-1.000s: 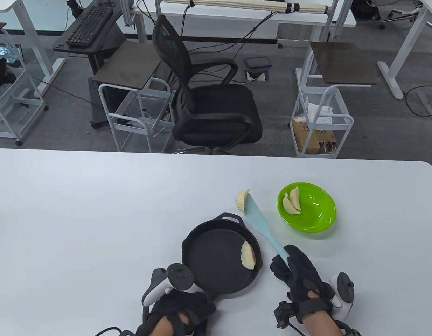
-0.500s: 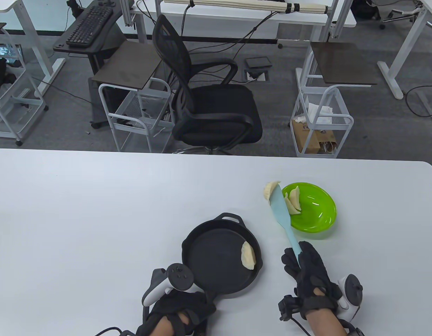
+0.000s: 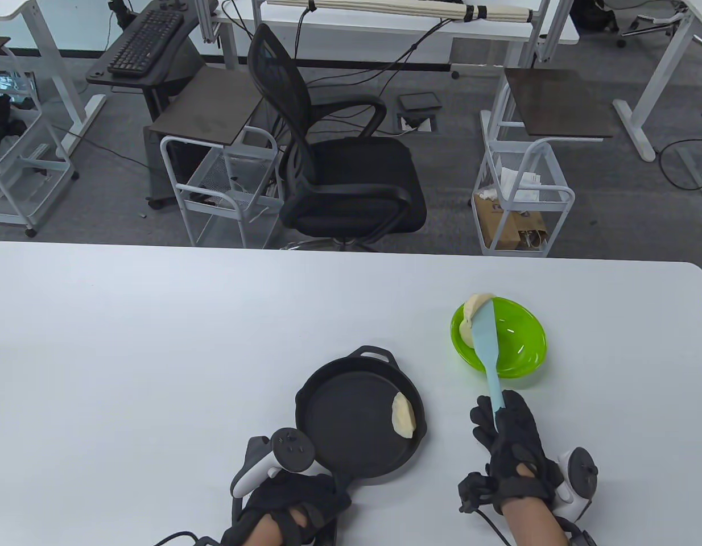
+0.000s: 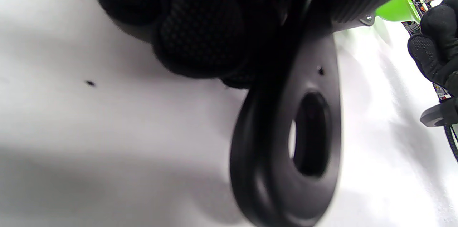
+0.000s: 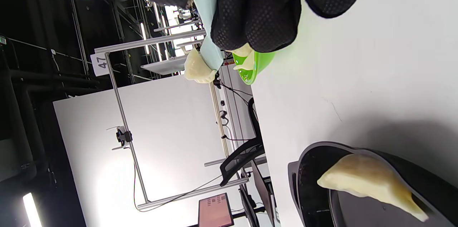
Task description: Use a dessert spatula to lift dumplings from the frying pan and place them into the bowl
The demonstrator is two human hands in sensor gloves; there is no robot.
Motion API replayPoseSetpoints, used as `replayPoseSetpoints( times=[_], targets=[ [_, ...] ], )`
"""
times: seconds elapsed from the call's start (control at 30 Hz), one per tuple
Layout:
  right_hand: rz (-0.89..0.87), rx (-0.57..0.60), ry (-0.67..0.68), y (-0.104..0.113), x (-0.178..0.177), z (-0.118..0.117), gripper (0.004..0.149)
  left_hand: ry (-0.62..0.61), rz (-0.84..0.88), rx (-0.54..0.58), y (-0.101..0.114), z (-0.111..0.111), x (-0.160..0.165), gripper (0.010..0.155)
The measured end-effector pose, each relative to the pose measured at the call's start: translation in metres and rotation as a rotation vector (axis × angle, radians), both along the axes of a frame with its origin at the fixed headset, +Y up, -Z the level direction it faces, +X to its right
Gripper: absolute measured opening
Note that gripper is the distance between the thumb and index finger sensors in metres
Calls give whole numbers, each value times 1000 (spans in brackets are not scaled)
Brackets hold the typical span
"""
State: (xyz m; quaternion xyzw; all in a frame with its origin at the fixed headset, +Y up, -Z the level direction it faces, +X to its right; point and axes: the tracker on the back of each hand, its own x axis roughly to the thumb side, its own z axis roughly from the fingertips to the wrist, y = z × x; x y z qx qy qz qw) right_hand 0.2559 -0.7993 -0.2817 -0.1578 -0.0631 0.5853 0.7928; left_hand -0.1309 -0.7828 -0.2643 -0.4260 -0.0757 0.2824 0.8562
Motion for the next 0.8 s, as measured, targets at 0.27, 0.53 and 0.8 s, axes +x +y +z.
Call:
replayPoseSetpoints(
  times=[0.27,0.53,0.8],
  targets=[
    [27,-4,-43,-1,9,-1,58,0,0,0,0,0,0,64],
    [31,-15,-71,-3,15,-2,59,0,0,0,0,0,0,64],
    [33,-25,-83,-1,17,-2,59,0,0,0,0,0,0,64]
  ],
)
